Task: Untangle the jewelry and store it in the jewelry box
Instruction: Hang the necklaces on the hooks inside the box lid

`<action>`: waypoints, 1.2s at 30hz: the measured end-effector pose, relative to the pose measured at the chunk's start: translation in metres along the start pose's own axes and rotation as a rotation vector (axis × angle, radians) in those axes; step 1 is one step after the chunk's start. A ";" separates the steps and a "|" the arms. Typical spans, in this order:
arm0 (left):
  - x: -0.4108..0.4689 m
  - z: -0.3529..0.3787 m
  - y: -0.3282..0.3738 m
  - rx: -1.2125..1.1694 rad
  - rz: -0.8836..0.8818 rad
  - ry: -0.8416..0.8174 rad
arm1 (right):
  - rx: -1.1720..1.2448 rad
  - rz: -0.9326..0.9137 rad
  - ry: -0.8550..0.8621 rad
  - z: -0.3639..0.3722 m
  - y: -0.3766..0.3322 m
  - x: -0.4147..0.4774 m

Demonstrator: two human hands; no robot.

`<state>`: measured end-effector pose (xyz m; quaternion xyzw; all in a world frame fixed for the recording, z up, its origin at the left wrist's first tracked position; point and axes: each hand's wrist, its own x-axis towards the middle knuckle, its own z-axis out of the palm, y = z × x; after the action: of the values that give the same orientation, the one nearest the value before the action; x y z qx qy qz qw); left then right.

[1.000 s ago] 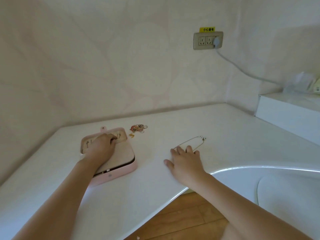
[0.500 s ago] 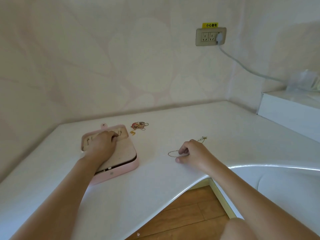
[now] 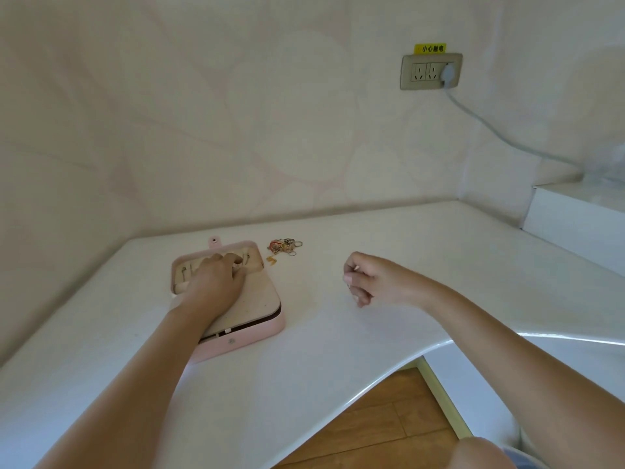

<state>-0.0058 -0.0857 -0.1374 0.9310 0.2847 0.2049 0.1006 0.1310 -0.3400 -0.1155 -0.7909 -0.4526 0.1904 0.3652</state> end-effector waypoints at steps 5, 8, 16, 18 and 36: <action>-0.001 0.001 -0.002 -0.041 0.011 0.011 | -0.195 -0.041 -0.156 -0.018 -0.046 0.032; 0.000 0.001 -0.002 -0.015 -0.007 0.016 | -0.257 -0.021 -0.312 -0.028 -0.073 0.051; -0.002 0.001 -0.002 -0.009 0.051 0.128 | -0.479 -0.311 -0.080 -0.053 -0.140 0.100; -0.002 0.001 -0.002 -0.011 0.052 0.129 | -0.540 -0.321 -0.060 -0.055 -0.154 0.112; 0.006 0.002 -0.004 0.044 0.089 0.142 | -0.325 -0.553 -0.020 -0.045 -0.207 0.175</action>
<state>-0.0019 -0.0790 -0.1386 0.9279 0.2538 0.2682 0.0507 0.1310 -0.1418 0.0746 -0.6840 -0.6785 0.0168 0.2673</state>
